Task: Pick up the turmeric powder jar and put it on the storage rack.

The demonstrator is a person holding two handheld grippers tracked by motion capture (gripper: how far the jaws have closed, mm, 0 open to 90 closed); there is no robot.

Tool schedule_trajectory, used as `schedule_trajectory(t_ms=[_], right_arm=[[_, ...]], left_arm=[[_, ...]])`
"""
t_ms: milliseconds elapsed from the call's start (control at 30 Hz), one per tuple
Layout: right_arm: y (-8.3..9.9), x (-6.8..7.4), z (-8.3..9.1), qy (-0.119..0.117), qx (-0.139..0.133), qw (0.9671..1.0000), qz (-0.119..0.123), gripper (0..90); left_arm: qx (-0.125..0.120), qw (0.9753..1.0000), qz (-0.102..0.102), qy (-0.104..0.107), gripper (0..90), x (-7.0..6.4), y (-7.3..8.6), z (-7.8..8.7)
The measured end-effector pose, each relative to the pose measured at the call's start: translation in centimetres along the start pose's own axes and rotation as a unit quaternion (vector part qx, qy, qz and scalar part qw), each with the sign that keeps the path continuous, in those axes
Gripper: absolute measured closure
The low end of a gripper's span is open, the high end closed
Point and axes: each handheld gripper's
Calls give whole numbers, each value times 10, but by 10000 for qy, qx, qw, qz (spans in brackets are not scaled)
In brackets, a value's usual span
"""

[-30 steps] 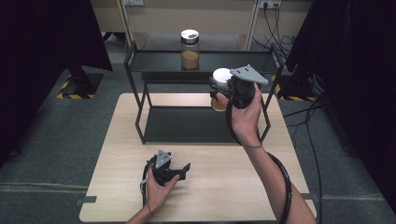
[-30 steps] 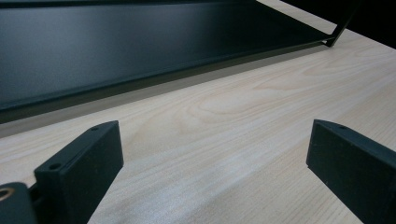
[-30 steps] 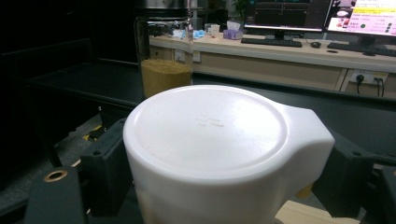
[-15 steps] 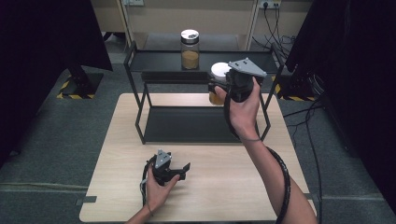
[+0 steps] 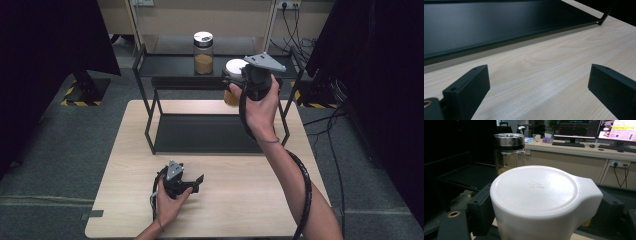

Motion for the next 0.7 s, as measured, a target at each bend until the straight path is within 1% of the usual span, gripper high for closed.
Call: schedule_trajectory(t_ms=[200, 467, 700], right_arm=[[-8, 1, -2, 16, -31, 10000, -18, 200], [-19, 0, -7, 8, 33, 10000, -47, 200], [-30, -1, -10, 23, 66, 9999, -81, 200]], left_arm=[[0, 10000, -4, 7, 31, 0, 0, 0], [-9, 10000, 14, 8, 31, 0, 0, 0], [-9, 10000, -11, 7, 31, 0, 0, 0]])
Point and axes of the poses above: each handheld gripper's, and its own axes: z roughly backward along the jaws, y roughly out of its underside, x roughly to its left, and after that the axes turned 5 degrees about z, right-handed
